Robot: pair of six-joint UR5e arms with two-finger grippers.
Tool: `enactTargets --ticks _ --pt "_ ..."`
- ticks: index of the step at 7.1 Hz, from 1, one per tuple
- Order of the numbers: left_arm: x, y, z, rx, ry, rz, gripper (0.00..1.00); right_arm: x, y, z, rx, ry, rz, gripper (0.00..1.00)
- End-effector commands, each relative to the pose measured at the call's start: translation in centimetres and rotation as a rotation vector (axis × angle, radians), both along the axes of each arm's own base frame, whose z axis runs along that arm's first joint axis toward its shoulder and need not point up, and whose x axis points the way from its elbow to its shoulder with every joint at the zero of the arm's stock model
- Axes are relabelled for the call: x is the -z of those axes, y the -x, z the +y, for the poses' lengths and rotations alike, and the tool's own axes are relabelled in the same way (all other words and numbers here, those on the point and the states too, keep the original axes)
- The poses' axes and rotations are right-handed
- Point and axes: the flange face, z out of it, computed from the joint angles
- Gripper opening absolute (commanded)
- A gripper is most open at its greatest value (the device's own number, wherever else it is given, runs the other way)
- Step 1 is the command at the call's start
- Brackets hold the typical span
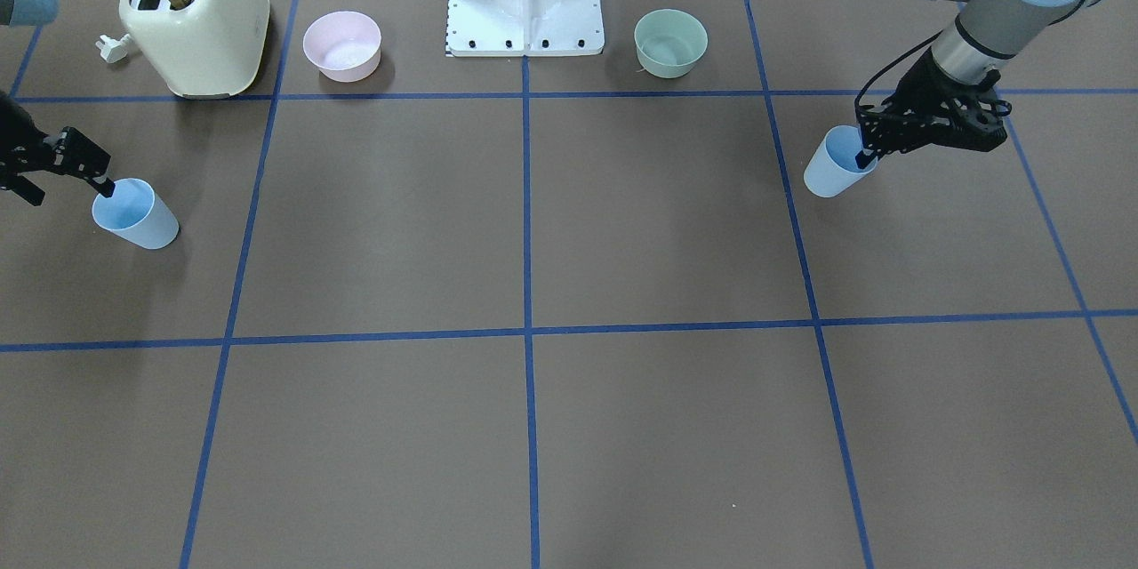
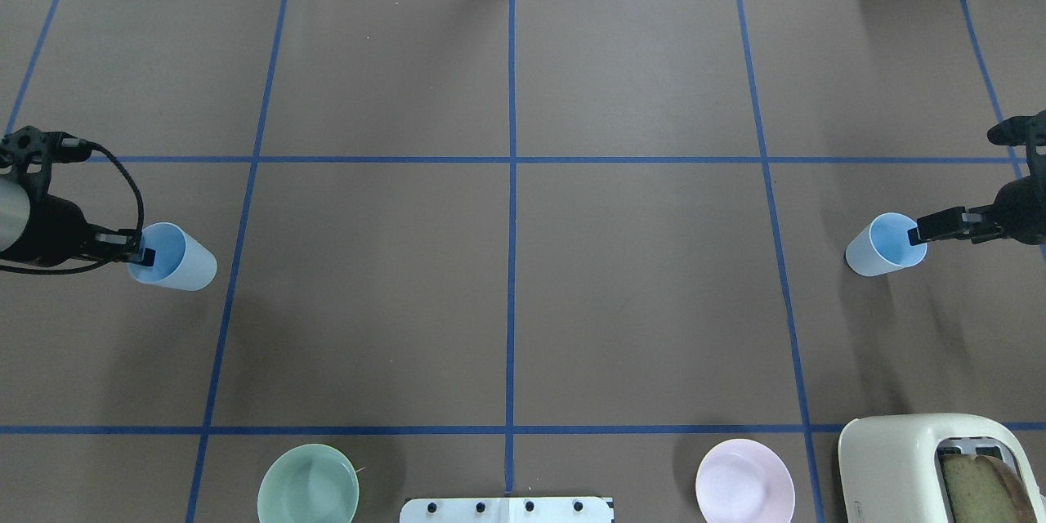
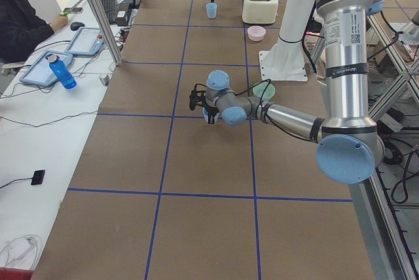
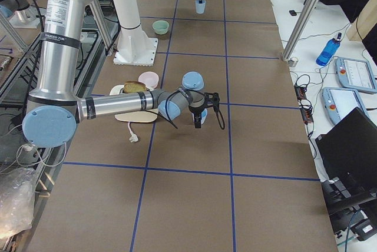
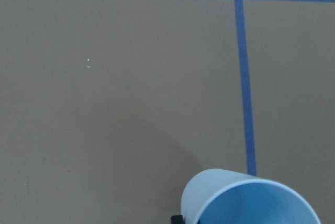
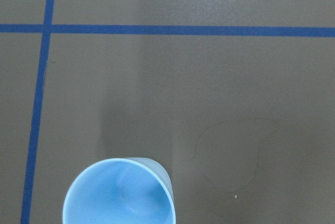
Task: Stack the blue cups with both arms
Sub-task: 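Close both grippers on the cup rims and lift the cups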
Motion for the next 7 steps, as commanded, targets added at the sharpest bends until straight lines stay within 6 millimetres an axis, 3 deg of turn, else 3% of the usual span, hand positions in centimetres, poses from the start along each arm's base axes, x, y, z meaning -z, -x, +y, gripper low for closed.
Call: enactTargets --ticks 1,4,6,7 --pt "8.3 -1.8 -1.7 0.042 0.064 0.015 0.0 -0.6 1.5 -0.6 0.013 0.003 0.011 1.0" --pt "13.7 -4.0 -2.6 0.065 0.11 0.041 0.0 -1.0 2.0 -0.4 0.021 0.003 0.017 1.0" --pt "17.8 -7.0 -1.8 0.062 0.162 0.059 0.0 -0.9 2.3 -0.3 0.028 0.0 0.016 0.95" --pt "19.0 -7.6 -1.8 0.059 0.169 0.051 0.0 -0.9 2.4 -0.4 0.028 0.001 0.015 0.52"
